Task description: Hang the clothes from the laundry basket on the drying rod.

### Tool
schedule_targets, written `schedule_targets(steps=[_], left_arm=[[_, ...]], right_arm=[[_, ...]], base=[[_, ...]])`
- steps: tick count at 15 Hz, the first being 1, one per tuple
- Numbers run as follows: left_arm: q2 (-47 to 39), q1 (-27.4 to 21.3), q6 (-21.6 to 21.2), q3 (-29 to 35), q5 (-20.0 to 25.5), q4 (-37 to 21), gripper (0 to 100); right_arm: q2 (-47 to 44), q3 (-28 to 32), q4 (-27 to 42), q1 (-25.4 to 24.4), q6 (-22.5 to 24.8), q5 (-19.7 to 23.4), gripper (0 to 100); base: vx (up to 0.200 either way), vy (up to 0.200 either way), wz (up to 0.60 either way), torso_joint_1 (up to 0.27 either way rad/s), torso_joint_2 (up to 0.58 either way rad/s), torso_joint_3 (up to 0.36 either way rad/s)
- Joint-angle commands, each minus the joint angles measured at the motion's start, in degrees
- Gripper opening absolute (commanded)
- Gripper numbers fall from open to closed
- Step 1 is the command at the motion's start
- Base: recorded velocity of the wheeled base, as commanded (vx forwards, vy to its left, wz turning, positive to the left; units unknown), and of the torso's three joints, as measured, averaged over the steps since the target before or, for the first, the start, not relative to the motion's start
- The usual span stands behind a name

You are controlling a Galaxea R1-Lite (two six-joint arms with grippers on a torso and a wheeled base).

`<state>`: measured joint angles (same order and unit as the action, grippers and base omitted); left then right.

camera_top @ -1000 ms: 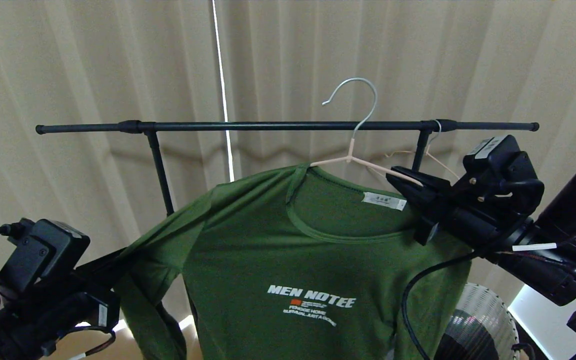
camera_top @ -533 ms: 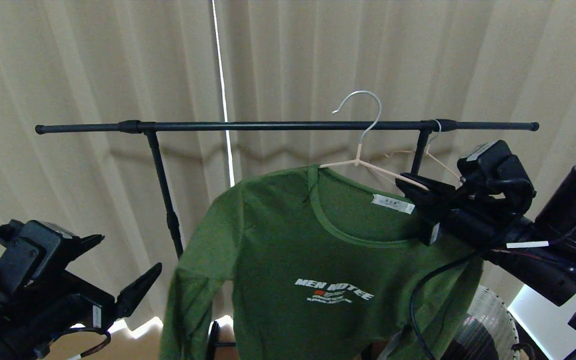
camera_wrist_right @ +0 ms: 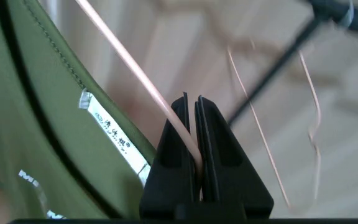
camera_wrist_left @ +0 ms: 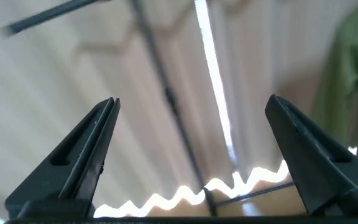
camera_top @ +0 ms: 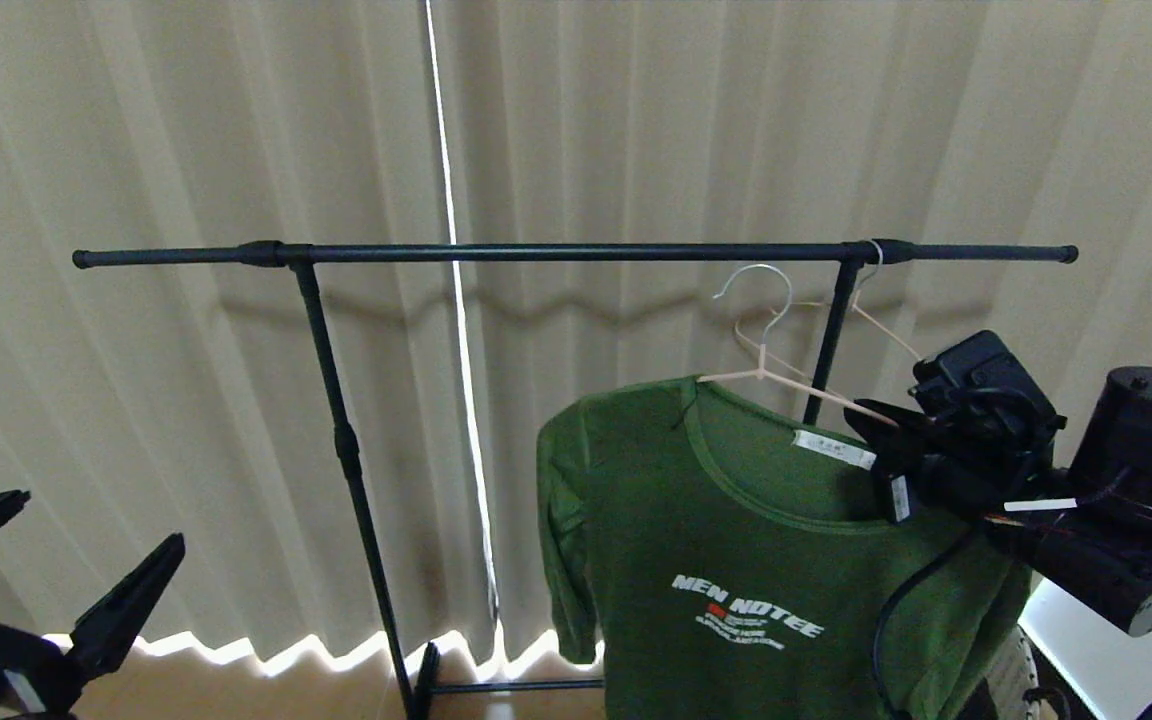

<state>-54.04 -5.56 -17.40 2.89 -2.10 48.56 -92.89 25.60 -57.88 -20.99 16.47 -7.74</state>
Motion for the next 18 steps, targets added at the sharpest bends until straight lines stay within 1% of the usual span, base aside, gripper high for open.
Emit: schedule_targets(steps=[1,2,3,4,5,6,8,10,11,14,18], left_arm=[[11.50,3.10,0.96,-2.89,0.08,-6.10,100],[15.63,3.27,1.31,-2.89,-0.19,-10.85,100],[21.79,3.27,1.49,-2.89,-0.28,-18.14,100],[27.23,3.27,1.49,-2.36,-0.10,-25.09,100],[30.22,3.19,1.49,-1.83,0.08,-28.69,100],[34.27,2.66,1.66,-1.22,0.08,-33.97,100],[36.29,1.16,2.89,-1.48,0.16,-33.88,100],[38.31,-1.91,2.98,-1.83,0.16,-34.05,100],[38.40,-2.70,2.98,-1.75,0.16,-34.23,100],[38.04,-2.61,3.16,-1.13,-0.10,-34.40,100],[37.96,-2.53,3.07,-1.13,-0.01,-34.40,100]], right_arm=[[-0.36,-1.52,0.05,0.07,0.05,-1.40,0],[-0.36,-2.49,0.05,0.07,0.14,-3.07,0],[-0.27,-2.84,0.14,0.34,0.14,-5.27,0],[-0.36,-2.75,0.14,1.57,0.14,-6.15,0],[-0.45,-2.57,0.22,2.36,0.14,-6.23,0],[-0.62,-2.40,0.58,3.24,0.14,-6.23,0],[-0.62,-2.57,0.58,3.41,0.14,-6.15,0],[-0.62,-2.22,0.58,3.41,0.14,-6.23,0],[-0.71,-1.96,0.58,3.41,0.14,-6.23,0],[-0.62,-1.52,0.58,3.50,0.14,-6.23,0],[-0.62,-0.46,0.58,4.56,0.14,-6.23,0]], base=[[0.000,0.000,0.00,0.000,0.00,0.000],[0.000,0.000,0.00,0.000,0.00,0.000],[0.000,0.000,0.00,0.000,0.00,0.000],[0.000,0.000,0.00,0.000,0.00,0.000],[0.000,0.000,0.00,0.000,0.00,0.000],[0.000,0.000,0.00,0.000,0.00,0.000],[0.000,0.000,0.00,0.000,0.00,0.000],[0.000,0.000,0.00,0.000,0.00,0.000],[0.000,0.000,0.00,0.000,0.00,0.000],[0.000,0.000,0.00,0.000,0.00,0.000],[0.200,0.000,0.00,-0.006,0.00,0.005]])
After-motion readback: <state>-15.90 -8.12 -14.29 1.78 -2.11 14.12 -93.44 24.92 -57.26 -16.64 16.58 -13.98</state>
